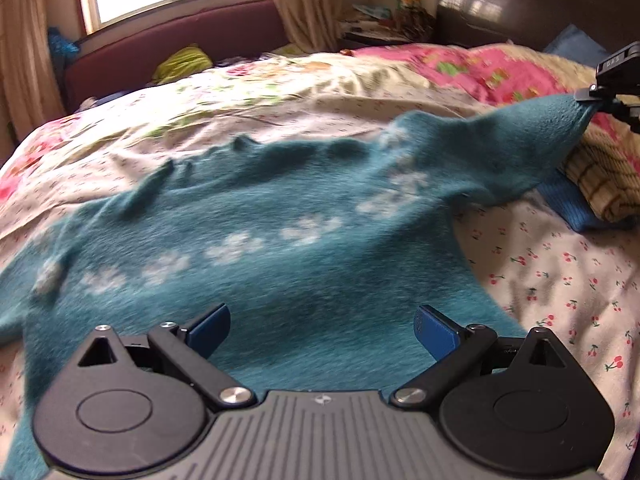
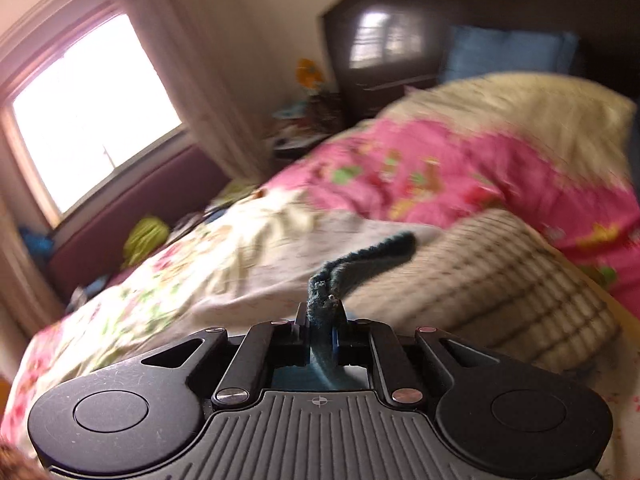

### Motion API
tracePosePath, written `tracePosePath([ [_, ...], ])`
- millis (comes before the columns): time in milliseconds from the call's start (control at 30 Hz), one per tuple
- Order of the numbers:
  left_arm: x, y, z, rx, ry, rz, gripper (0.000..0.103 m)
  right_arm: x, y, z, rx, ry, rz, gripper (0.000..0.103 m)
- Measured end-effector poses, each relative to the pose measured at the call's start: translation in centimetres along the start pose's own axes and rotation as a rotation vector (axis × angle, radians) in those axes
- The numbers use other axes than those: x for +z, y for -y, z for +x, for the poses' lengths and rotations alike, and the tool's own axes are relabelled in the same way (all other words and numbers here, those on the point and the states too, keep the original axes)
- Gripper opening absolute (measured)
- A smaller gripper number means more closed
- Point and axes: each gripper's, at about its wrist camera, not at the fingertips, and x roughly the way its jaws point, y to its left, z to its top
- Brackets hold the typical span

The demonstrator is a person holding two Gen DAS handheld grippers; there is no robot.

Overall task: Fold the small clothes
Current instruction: 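Reach the right tool to the sweater's sleeve cuff and close on it, then lift the held sleeve with the right tool and carry it across the body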

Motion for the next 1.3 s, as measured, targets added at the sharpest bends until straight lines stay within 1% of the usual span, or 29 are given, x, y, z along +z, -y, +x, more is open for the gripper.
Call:
tracePosePath([
  [100,-0.5,-1.8,-0.7,0.006,0.011,-0.04,0.103,-0.8,-5.2,0.3,0.078,-0.013,-0.097,0.01],
  [233,-1.3,-4.2,-2.1,0.029,0.036,-0.076,0.103,-3.2,-13.6,1.4,0.206,-0.049,-0.25,0.01],
  [367,-2.5,-6.6,-3.2,0.068,0.06,-0.12,0.103,-7.7,-22.0,2.9,0.337,-0.118,-0.419,0.009],
  [467,-3.2,-8.1,-3.2,0.1,0.07,-0.148,0.103,-12.3,-26.8,4.2,0.407,-0.19,-0.554,0.009],
  [533,-3.5,-8.8,-3.0,0.117,0.071,-0.162,0.103,-15.5,-28.8,5.2,0.435,-0.25,-0.64,0.009],
  [633,-3.8,-9.9,-2.4,0.105,0.056,-0.198,0.103,-19.6,-30.3,6.5,0.442,-0.336,-0.733,0.009],
  [700,-4.2,-10.5,-2.1,0.105,0.046,-0.212,0.103,-21.0,-30.5,7.1,0.439,-0.368,-0.766,0.008],
  [767,-4.6,-10.9,-2.1,0.108,0.046,-0.225,0.103,-21.8,-30.9,7.2,0.434,-0.379,-0.774,0.009],
  [867,-4.7,-11.5,-1.8,0.091,0.043,-0.25,0.103,-21.2,-31.6,6.9,0.432,-0.363,-0.76,0.009],
  [967,-4.8,-11.7,-1.9,0.086,0.048,-0.264,0.103,-20.1,-32.6,6.5,0.473,-0.339,-0.736,0.009],
  [1133,-4.7,-12.0,-2.1,0.087,0.059,-0.285,0.103,-21.5,-35.5,6.4,0.52,-0.327,-0.797,0.009],
  [1200,-4.8,-12.0,-2.0,0.094,0.053,-0.286,0.103,-22.0,-36.4,6.8,0.537,-0.339,-0.806,0.009],
  [1267,-4.8,-12.1,-2.0,0.112,0.055,-0.292,0.103,-22.4,-36.5,7.4,0.545,-0.384,-0.805,0.01],
  [1300,-4.9,-12.2,-1.9,0.117,0.055,-0.3,0.103,-22.5,-36.3,7.7,0.558,-0.406,-0.794,0.013],
])
